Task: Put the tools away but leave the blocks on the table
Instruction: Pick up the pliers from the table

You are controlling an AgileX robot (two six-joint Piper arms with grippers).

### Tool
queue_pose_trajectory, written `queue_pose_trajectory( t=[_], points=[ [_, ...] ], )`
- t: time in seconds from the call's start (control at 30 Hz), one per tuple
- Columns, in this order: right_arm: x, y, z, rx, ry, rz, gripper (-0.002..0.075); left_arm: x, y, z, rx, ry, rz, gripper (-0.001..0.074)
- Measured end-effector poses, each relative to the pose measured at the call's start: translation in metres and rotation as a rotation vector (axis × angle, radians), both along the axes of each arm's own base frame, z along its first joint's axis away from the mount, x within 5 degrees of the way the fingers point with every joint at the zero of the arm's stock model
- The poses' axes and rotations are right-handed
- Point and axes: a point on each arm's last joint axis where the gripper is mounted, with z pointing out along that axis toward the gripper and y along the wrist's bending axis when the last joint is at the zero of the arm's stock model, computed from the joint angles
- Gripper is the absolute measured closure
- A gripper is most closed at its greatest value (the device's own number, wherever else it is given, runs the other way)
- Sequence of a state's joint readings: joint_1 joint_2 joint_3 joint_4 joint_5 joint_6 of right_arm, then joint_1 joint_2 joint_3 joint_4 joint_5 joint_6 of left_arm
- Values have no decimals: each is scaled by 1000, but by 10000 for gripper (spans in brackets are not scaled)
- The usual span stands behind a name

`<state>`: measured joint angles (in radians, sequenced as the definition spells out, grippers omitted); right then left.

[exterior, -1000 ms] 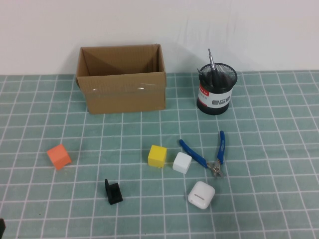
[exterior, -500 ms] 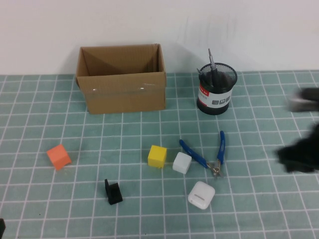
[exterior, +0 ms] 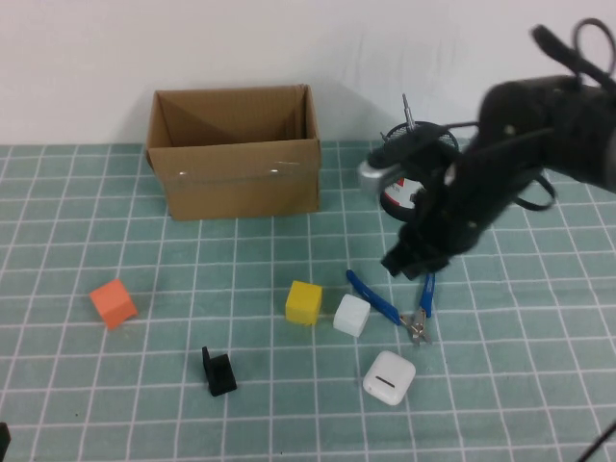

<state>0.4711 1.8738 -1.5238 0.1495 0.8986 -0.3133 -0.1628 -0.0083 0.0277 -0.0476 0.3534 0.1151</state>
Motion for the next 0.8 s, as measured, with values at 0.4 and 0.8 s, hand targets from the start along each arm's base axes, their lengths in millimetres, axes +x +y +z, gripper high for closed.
queue_pose_trajectory(
  t=[0.4,0.8],
  points=[
    [22,19,-46,-127,96,251,469,0,0,0,0,0,0,738],
    [17,43,-57,-224,1,396,403,0,0,0,0,0,0,738]
  ],
)
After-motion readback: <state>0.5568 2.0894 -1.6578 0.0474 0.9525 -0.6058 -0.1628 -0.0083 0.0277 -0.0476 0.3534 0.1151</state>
